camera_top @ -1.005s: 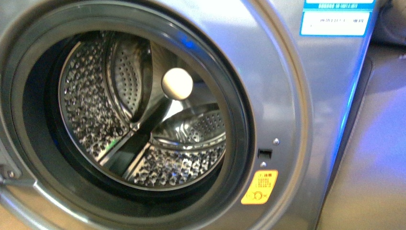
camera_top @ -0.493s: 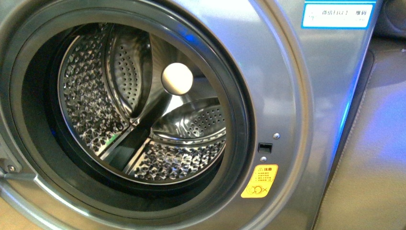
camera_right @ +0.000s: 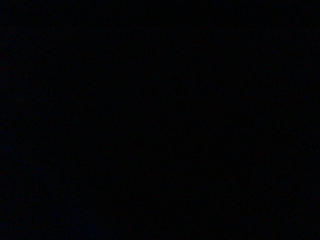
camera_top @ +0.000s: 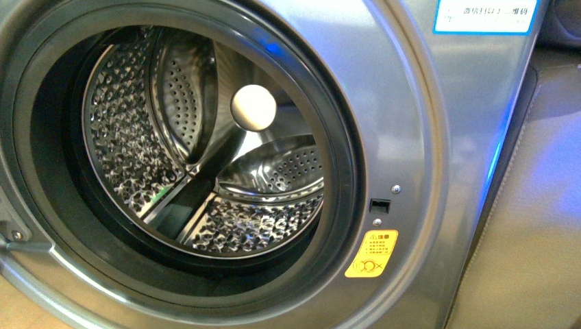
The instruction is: Put clothes into washing machine
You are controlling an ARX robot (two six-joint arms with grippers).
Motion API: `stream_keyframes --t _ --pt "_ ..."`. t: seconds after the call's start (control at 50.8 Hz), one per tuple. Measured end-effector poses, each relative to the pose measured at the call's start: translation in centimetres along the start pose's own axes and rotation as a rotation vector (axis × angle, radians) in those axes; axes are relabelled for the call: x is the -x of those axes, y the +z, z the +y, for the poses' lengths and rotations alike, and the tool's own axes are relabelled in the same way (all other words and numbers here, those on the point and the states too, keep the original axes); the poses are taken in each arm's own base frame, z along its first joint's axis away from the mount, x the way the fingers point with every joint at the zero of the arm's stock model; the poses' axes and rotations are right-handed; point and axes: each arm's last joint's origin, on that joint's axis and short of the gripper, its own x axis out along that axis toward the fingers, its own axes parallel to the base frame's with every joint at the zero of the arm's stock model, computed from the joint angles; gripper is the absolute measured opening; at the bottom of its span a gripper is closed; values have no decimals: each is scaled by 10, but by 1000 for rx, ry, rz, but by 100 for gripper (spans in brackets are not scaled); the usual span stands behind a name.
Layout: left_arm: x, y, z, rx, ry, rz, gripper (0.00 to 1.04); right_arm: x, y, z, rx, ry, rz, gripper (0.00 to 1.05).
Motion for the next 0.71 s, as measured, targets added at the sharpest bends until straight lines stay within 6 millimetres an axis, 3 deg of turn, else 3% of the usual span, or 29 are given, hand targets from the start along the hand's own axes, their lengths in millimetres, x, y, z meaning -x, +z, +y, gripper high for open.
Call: stream_keyframes --t 0.552,0.709 --pt "0 0 0 0 0 0 98 -6 -8 -9 -11 33 17 97" --pt "0 0 0 0 0 0 98 -6 -8 -14 -13 18 11 75"
